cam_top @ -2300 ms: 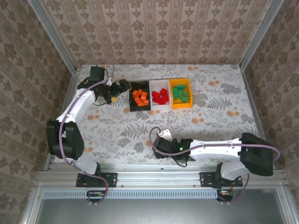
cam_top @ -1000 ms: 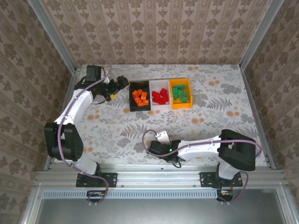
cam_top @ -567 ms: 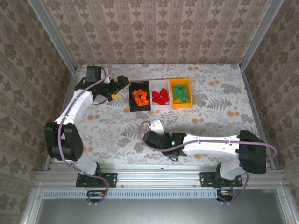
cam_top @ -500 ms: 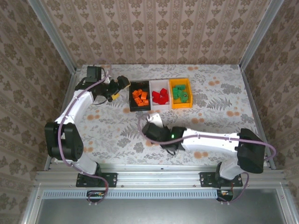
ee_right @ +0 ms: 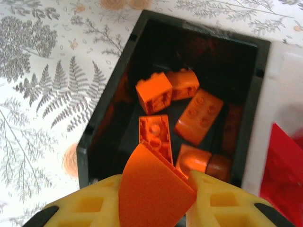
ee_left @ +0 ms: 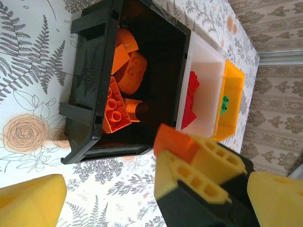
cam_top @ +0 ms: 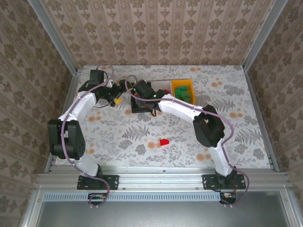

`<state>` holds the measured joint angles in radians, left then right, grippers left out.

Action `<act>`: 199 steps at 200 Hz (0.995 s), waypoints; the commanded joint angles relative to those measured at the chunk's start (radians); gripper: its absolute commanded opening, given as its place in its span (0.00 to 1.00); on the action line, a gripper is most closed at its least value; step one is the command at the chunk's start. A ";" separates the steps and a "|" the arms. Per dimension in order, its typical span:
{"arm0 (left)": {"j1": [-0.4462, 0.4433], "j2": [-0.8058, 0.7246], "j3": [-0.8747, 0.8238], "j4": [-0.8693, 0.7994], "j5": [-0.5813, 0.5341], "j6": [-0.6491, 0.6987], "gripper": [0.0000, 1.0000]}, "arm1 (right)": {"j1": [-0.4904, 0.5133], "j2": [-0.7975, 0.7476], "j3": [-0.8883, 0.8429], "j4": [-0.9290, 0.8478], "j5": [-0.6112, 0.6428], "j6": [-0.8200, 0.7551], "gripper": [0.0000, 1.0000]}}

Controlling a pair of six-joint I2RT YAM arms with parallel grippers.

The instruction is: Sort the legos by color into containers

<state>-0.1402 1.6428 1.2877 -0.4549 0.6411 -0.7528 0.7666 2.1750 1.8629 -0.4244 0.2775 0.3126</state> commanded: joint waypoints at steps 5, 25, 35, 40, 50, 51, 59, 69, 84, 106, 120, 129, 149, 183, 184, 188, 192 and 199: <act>0.044 -0.018 0.004 0.035 0.050 -0.035 1.00 | -0.028 0.101 0.154 -0.127 -0.040 -0.034 0.31; 0.057 -0.027 -0.004 0.045 0.058 -0.044 1.00 | -0.038 0.170 0.269 -0.197 -0.040 -0.040 0.38; 0.057 -0.029 -0.004 0.045 0.061 -0.045 1.00 | -0.039 0.196 0.321 -0.231 -0.030 -0.046 0.41; 0.058 -0.031 -0.004 0.046 0.062 -0.046 1.00 | -0.039 0.205 0.341 -0.245 -0.025 -0.047 0.44; 0.057 -0.032 -0.005 0.050 0.066 -0.046 1.00 | -0.038 0.204 0.358 -0.254 -0.018 -0.051 0.50; 0.057 -0.032 -0.005 0.050 0.066 -0.046 1.00 | -0.038 0.203 0.357 -0.253 -0.018 -0.052 0.50; 0.057 -0.032 -0.005 0.050 0.068 -0.045 1.00 | -0.038 0.189 0.354 -0.248 -0.015 -0.056 0.51; 0.057 -0.035 -0.005 0.051 0.069 -0.046 1.00 | -0.037 0.163 0.342 -0.243 -0.007 -0.061 0.52; 0.054 -0.040 -0.005 0.052 0.065 -0.043 1.00 | -0.037 0.105 0.300 -0.219 0.006 -0.067 0.52; 0.037 -0.048 -0.005 0.042 0.051 -0.033 1.00 | -0.015 -0.058 0.092 -0.157 0.056 -0.064 0.52; 0.015 -0.052 0.000 0.026 0.034 -0.018 1.00 | 0.019 -0.211 -0.133 -0.083 0.095 -0.036 0.55; -0.003 -0.053 0.004 0.015 0.022 -0.010 1.00 | 0.046 -0.310 -0.283 -0.043 0.119 0.001 0.59; -0.047 -0.051 0.000 0.009 0.007 -0.005 1.00 | 0.110 -0.486 -0.567 0.017 0.127 0.116 0.69; -0.107 -0.025 -0.005 0.017 0.014 -0.016 1.00 | 0.202 -0.619 -0.824 0.023 0.103 0.277 0.75; -0.108 -0.024 -0.006 0.018 0.015 -0.016 1.00 | 0.204 -0.621 -0.830 0.024 0.102 0.281 0.75; -0.115 -0.022 -0.006 0.022 0.018 -0.017 1.00 | 0.212 -0.627 -0.848 0.023 0.098 0.294 0.75; -0.122 -0.019 -0.006 0.022 0.020 -0.016 1.00 | 0.217 -0.630 -0.865 0.021 0.097 0.306 0.76; -0.133 -0.014 -0.005 0.021 0.023 -0.016 1.00 | 0.227 -0.635 -0.889 0.017 0.094 0.322 0.77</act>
<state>-0.2481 1.6192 1.2877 -0.4244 0.6552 -0.7856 0.9768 1.5551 1.0687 -0.4149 0.3664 0.4999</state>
